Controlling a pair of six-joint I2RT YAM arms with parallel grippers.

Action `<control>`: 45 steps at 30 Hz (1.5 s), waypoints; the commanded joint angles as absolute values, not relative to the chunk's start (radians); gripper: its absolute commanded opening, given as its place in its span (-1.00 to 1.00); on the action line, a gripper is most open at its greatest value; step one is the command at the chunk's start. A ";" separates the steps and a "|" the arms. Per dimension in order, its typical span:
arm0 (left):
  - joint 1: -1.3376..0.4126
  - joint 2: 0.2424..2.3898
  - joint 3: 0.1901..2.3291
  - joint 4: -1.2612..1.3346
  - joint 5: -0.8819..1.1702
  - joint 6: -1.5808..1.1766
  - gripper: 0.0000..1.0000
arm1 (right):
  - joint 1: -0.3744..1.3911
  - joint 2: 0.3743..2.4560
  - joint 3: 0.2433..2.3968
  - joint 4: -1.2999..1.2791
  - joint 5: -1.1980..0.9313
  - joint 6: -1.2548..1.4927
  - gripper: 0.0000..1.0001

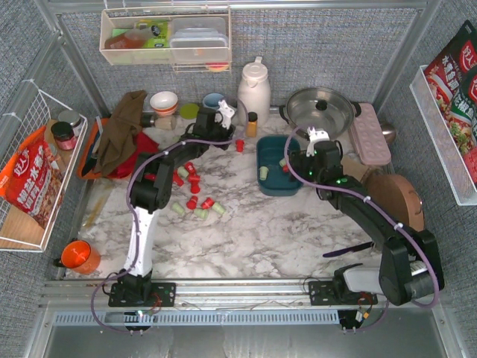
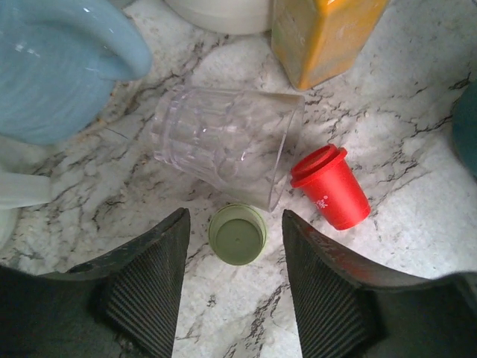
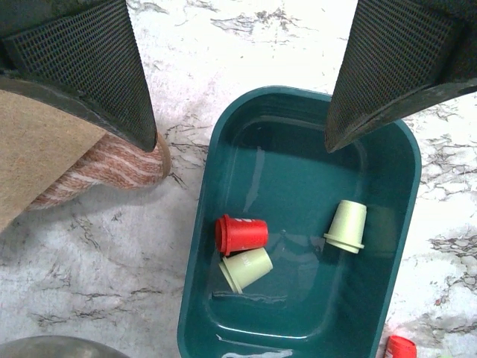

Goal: Mix the coffee capsules in the storage basket

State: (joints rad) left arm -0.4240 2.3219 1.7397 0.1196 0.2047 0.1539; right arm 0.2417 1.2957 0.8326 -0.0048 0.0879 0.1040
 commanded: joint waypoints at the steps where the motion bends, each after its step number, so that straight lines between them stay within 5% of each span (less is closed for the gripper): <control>1: -0.421 2.365 1.805 0.016 0.228 0.170 0.21 | 0.241 1.302 0.849 -0.001 0.071 0.097 0.98; 8: -0.421 2.367 1.794 0.008 0.198 0.159 0.13 | 0.241 1.327 0.872 -0.027 0.046 0.096 0.98; 14: -0.421 2.366 1.790 0.016 0.206 0.154 -0.42 | 0.242 1.325 0.879 -0.040 0.039 0.097 0.98; 18: -0.421 2.338 1.769 0.018 0.190 0.144 -0.55 | 0.242 1.318 0.880 -0.046 0.042 0.094 0.98; 26: -0.452 2.084 1.574 0.058 0.193 0.072 -0.56 | 0.241 1.302 0.876 -0.047 0.044 0.098 0.98; 35: -0.633 1.869 1.276 0.439 0.235 -0.110 -0.53 | 0.241 1.286 0.859 -0.025 0.127 0.112 0.98; 45: -0.730 1.967 1.287 0.627 0.217 -0.248 -0.08 | 0.241 1.282 0.857 -0.025 0.115 0.115 0.98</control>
